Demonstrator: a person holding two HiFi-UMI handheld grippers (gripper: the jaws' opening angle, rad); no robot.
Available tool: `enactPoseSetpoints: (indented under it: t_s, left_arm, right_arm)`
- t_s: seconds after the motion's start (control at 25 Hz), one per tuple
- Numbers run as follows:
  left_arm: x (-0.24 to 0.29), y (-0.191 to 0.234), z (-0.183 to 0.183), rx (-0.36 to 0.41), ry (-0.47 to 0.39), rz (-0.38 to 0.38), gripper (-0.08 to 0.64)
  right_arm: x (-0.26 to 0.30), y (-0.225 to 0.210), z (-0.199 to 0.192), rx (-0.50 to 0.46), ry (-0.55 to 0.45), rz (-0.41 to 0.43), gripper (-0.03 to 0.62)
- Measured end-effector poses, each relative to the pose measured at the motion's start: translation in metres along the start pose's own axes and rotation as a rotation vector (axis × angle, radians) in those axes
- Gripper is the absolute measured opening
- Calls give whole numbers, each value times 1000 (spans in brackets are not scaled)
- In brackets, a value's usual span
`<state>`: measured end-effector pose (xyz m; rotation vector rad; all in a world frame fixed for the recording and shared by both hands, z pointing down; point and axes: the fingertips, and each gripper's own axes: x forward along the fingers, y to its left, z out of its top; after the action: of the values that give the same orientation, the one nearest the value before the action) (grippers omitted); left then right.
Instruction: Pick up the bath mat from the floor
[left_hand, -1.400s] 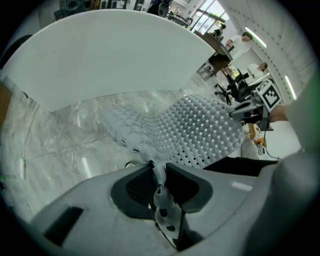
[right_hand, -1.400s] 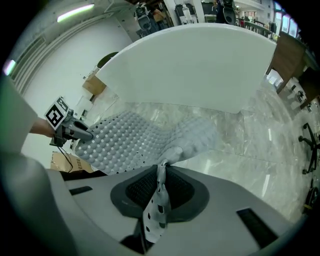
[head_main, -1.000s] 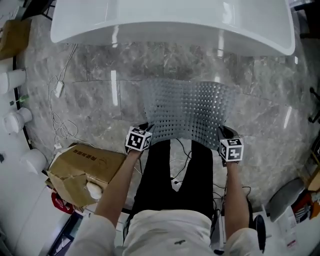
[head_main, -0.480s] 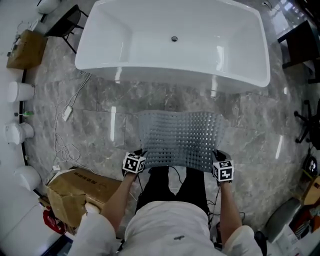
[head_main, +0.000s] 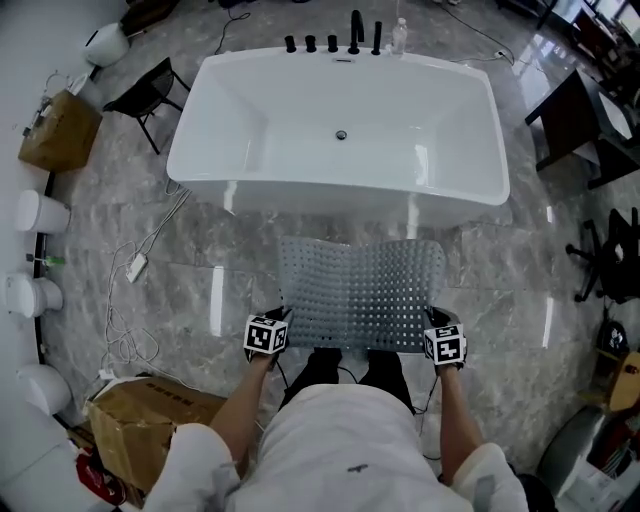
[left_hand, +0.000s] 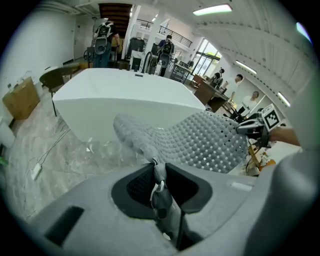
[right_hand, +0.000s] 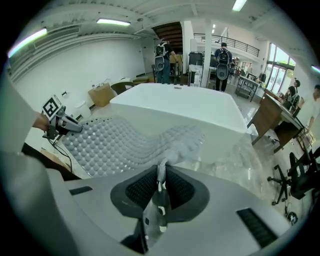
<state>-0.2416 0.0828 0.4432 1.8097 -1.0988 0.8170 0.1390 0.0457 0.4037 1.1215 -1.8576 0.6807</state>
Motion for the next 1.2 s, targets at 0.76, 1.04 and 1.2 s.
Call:
enactPoseSetpoints:
  t_s: [0.76, 1.04, 1.2]
  left_arm:
    - [-201, 26, 231, 165, -623, 63, 66]
    - [-298, 12, 292, 238, -852, 98, 64]
    - [-350, -9, 317, 304, -981, 109, 64]
  right_arm:
    - [-147, -9, 226, -50, -510, -210, 51]
    - [-236, -4, 303, -87, -744, -245, 52]
    - [-286, 1, 331, -80, -878, -251, 52]
